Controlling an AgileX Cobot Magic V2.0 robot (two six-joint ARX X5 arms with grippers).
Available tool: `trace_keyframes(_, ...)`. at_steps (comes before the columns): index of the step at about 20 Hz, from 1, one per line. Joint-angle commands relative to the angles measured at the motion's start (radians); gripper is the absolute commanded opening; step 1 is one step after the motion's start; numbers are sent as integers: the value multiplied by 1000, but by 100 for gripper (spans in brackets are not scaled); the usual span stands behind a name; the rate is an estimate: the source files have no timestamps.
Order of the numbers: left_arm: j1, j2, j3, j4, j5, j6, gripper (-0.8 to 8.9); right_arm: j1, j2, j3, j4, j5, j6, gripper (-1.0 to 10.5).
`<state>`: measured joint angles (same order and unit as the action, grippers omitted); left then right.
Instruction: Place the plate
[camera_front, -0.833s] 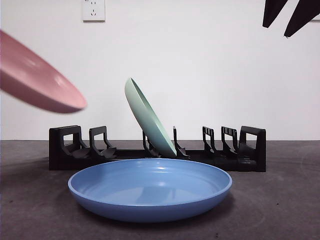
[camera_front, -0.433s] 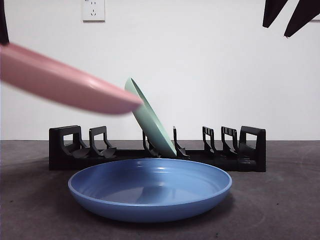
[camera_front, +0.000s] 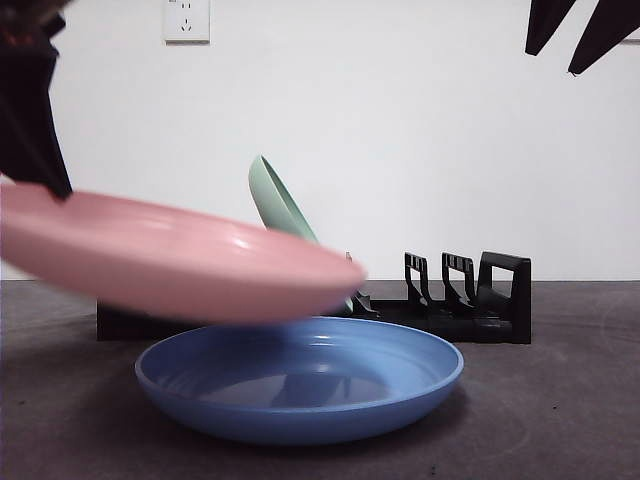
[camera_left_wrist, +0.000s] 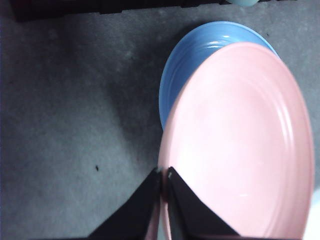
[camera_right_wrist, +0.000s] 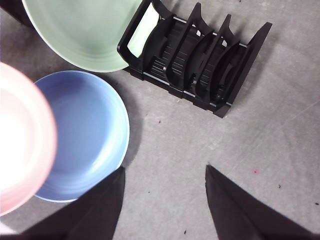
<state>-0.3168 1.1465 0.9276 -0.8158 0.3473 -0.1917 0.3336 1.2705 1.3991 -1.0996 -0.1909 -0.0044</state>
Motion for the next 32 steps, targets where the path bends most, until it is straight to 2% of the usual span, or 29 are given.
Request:
trace_keyframes(1,-8,2,-27,94,13,-41,6,5,9,13,2,-3,-12,246)
trace_keyframes(6,-23,11,-74,242,11,-69,7,5,9,13,3,-3,-13,246)
trace_keyframes(10,-52,56,-75,293,-56,-79,7,5,9,13,7,-3,-13,246)
trace_keyframes(15,-106,151,-75,329,-60,-84,7,5,9,13,6,-3,-13,246)
trace_keyframes(18,-139,196,-75,390,-61,-117,7,5,9,13,5,-3,-12,246)
trace_keyframes(28,-157,248,-75,387,-61,-116,10,5,9,13,2,-4,-11,246)
trace_keyframes(32,-156,270,-75,390,-61,-115,65,5,9,13,2,-4,-11,246)
